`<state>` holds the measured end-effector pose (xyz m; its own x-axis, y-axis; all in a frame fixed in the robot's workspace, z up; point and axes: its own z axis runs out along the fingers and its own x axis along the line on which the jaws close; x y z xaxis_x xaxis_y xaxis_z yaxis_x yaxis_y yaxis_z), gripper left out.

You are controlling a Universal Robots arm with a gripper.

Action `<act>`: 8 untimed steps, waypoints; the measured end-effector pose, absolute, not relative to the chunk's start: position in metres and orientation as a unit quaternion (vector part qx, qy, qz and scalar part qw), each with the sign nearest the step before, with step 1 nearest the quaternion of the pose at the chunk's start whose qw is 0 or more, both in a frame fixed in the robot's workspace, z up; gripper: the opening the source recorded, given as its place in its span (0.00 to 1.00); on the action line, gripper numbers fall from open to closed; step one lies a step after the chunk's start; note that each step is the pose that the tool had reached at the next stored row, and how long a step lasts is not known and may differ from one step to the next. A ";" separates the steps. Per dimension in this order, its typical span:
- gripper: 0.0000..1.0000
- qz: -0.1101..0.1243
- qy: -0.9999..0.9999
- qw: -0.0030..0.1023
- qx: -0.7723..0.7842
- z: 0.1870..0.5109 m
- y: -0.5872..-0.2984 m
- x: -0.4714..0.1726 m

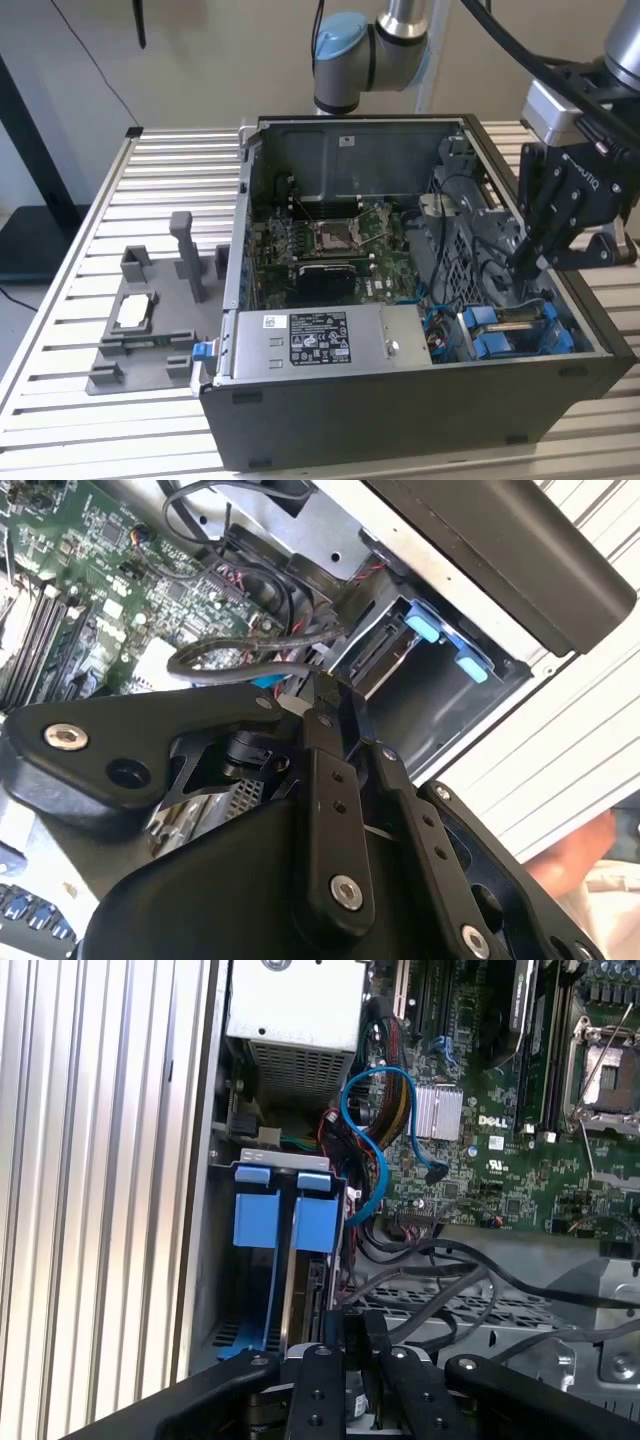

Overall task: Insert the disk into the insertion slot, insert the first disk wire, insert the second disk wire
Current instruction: 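Insert the first disk wire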

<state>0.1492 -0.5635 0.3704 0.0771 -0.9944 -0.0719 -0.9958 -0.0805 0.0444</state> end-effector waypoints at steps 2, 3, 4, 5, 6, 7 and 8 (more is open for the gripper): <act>0.19 0.043 0.679 0.008 -0.733 0.369 -0.564 0.150; 0.19 0.044 0.679 0.008 -0.733 0.369 -0.564 0.150; 0.19 0.044 0.680 0.008 -0.732 0.368 -0.565 0.150; 0.19 0.045 0.681 0.009 -0.731 0.367 -0.565 0.150; 0.19 0.045 0.682 0.009 -0.730 0.367 -0.565 0.150; 0.19 0.045 0.684 0.009 -0.728 0.366 -0.565 0.151; 0.19 0.045 0.686 0.010 -0.727 0.365 -0.565 0.151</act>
